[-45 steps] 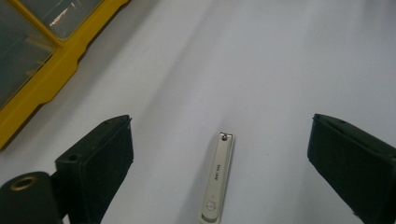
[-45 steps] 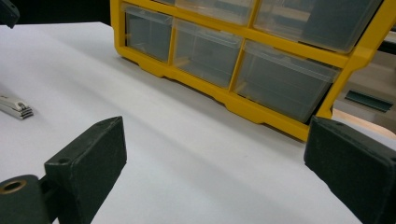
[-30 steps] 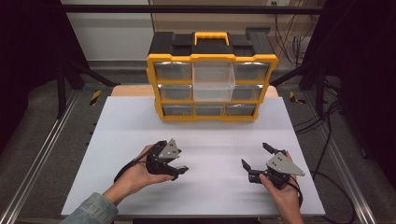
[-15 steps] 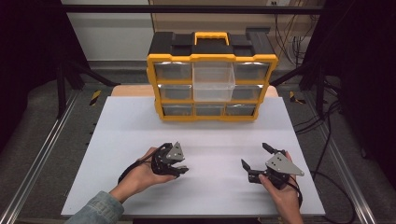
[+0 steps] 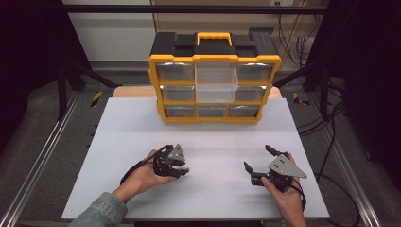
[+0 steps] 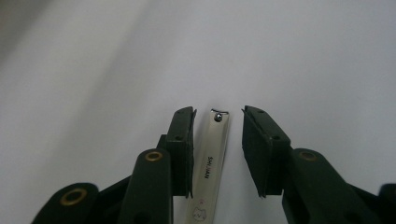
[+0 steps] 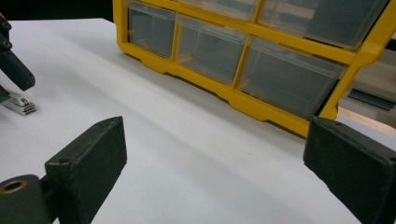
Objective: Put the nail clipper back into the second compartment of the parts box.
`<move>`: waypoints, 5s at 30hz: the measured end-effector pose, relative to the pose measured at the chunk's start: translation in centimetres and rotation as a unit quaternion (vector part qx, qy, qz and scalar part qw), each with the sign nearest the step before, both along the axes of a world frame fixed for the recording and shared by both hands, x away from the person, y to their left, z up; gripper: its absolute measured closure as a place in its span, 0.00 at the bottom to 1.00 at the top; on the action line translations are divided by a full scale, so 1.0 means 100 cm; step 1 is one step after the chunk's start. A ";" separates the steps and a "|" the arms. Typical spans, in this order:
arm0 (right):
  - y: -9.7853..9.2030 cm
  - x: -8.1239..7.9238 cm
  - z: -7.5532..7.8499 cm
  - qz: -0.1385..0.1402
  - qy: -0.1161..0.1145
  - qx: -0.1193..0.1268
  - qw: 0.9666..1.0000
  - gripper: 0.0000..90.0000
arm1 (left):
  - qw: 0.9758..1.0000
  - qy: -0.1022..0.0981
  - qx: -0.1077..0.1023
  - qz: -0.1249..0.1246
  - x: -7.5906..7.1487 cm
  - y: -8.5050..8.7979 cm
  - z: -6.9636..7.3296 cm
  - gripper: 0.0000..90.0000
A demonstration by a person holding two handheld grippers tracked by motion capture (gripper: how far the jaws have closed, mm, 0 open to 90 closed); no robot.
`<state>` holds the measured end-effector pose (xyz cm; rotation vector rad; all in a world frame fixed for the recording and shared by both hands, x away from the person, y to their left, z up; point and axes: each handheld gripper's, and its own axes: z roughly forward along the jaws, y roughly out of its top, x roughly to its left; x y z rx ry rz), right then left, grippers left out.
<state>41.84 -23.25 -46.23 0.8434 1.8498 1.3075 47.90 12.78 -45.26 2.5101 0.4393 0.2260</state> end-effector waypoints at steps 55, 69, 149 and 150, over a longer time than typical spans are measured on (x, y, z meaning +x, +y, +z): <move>0.003 0.000 -0.003 0.009 0.006 -0.002 1.000 0.07 | 0.999 -0.009 -0.028 0.028 0.013 0.010 0.020 0.85; 0.003 0.001 -0.003 0.009 0.009 0.003 1.000 0.07 | 0.995 -0.055 -0.071 0.042 0.017 0.009 0.054 0.85; 0.001 -0.002 0.002 0.015 -0.002 0.037 0.999 0.07 | 0.969 -0.163 -0.182 0.044 0.021 0.002 0.188 0.85; 0.002 -0.001 0.001 0.015 -0.002 0.036 0.999 0.07 | 0.968 -0.164 -0.182 0.045 0.020 0.002 0.189 0.85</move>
